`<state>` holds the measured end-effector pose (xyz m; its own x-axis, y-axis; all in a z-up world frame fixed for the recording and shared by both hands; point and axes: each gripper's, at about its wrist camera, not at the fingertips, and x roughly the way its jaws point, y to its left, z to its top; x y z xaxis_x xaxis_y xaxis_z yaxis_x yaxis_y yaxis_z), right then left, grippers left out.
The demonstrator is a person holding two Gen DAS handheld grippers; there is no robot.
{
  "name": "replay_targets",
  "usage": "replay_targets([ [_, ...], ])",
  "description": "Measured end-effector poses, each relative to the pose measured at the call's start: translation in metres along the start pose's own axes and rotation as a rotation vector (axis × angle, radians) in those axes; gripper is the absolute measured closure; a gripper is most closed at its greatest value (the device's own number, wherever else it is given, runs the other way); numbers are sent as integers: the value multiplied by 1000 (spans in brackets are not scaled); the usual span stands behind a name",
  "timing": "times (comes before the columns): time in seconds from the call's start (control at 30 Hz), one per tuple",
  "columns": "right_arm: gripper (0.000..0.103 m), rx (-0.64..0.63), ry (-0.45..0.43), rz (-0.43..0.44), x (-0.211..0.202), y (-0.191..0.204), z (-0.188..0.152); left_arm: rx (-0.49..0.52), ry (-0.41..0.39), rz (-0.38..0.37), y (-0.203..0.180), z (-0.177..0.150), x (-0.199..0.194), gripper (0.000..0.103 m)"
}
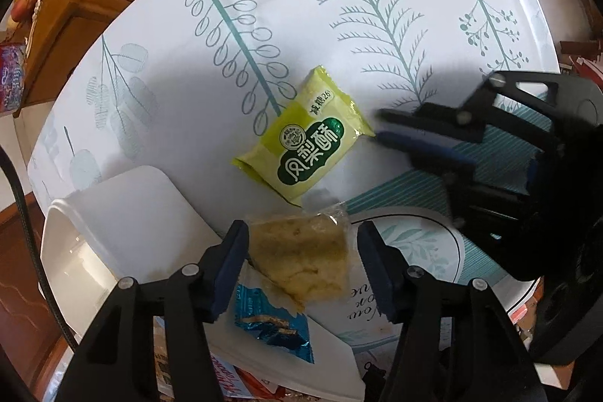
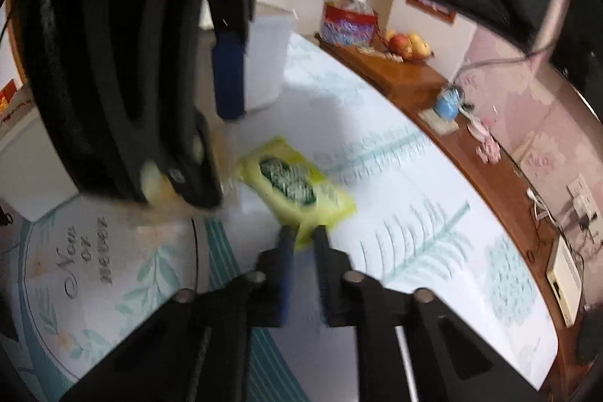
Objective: Organize snacks
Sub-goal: 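Grasp the cracker pack with the left gripper while the right grasps the green pastry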
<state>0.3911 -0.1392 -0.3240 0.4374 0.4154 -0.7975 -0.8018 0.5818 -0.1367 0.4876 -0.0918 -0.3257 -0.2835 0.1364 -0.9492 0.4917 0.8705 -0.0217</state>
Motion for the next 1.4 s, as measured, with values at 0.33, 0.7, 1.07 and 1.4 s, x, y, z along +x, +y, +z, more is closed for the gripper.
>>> replay_targets([
  [0.33, 96, 118, 5, -43, -33, -7, -21, -18, 57, 4, 0, 9, 8, 44],
  [0.7, 96, 159, -46, -44, -45, -8, -12, -9, 91, 134, 0, 14, 24, 39],
  [1.07, 94, 172, -51, -50, -37, -23, -4, -18, 60, 180, 2, 0, 29, 50],
  [1.4, 68, 164, -68, -41, -29, -24, 5, -132, -4, 2, 39, -2, 6, 60],
])
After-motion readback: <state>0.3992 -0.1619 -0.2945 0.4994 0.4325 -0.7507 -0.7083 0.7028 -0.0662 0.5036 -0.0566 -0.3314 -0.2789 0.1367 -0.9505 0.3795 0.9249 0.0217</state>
